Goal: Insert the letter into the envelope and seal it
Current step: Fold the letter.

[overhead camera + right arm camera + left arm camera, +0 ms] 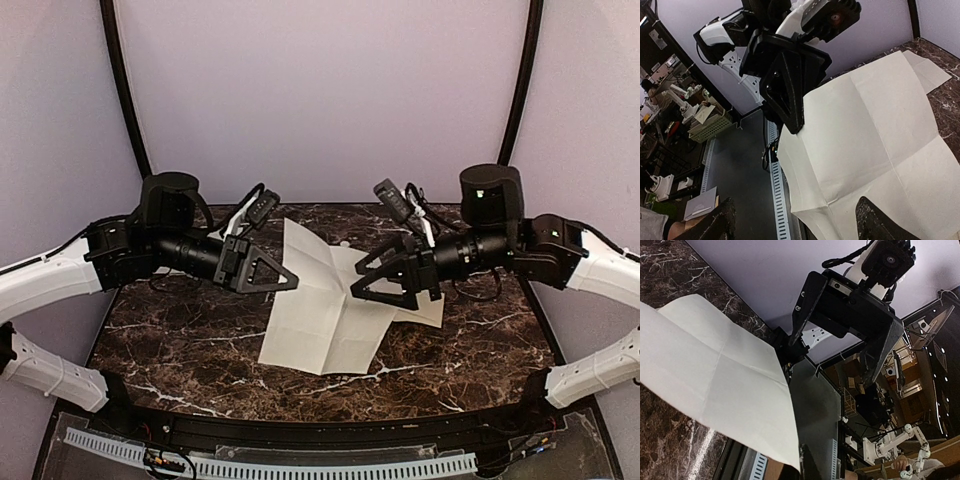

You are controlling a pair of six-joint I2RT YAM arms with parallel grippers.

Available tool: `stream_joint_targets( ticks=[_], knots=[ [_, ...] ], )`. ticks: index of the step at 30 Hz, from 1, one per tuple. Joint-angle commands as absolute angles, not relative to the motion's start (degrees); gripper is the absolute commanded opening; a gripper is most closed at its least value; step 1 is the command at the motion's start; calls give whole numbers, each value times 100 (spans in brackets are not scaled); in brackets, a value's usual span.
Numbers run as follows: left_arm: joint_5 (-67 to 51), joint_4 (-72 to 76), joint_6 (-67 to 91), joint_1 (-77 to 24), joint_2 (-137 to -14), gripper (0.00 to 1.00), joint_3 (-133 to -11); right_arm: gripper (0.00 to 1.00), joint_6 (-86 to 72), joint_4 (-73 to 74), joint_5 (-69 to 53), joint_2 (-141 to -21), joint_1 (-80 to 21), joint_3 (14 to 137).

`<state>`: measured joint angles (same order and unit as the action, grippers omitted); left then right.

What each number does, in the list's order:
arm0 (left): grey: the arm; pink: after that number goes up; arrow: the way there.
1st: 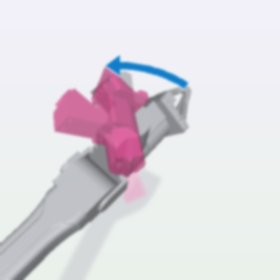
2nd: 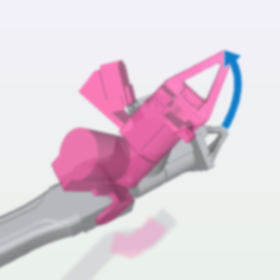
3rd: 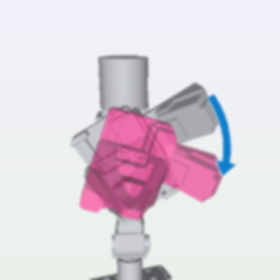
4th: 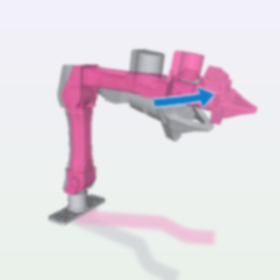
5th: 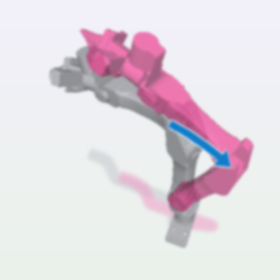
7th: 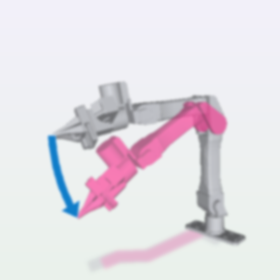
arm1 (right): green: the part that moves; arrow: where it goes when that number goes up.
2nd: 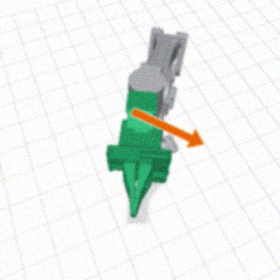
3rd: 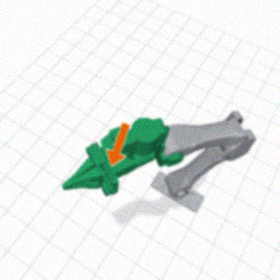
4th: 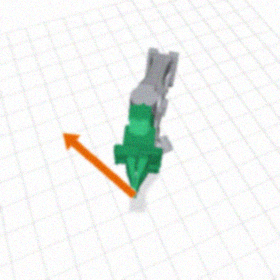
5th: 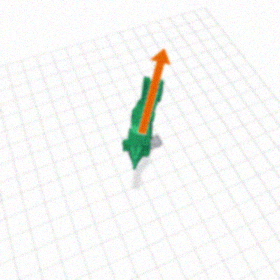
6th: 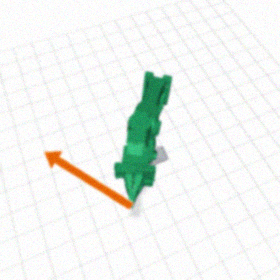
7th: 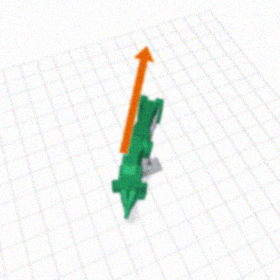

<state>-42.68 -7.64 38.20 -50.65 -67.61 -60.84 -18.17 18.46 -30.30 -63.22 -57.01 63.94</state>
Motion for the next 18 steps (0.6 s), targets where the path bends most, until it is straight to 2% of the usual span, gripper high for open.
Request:
stream_joint_targets(
  ticks=[1, 13, 18],
  knots=[
    [-4837, -1141, 4011, -5032, -6723, 0, -6219, 78, -1165, 2164, -2705, -6827, -6223, 6775],
    [-5248, -1263, 4105, -5028, -6758, 0, -6303, 71, -712, 2416, -2132, -7394, -6724, 6866],
    [-5380, -1323, 4080, -5035, -6811, 0, -6346, 56, -806, 2218, -2093, -7330, -6766, 6714]
  ],
)
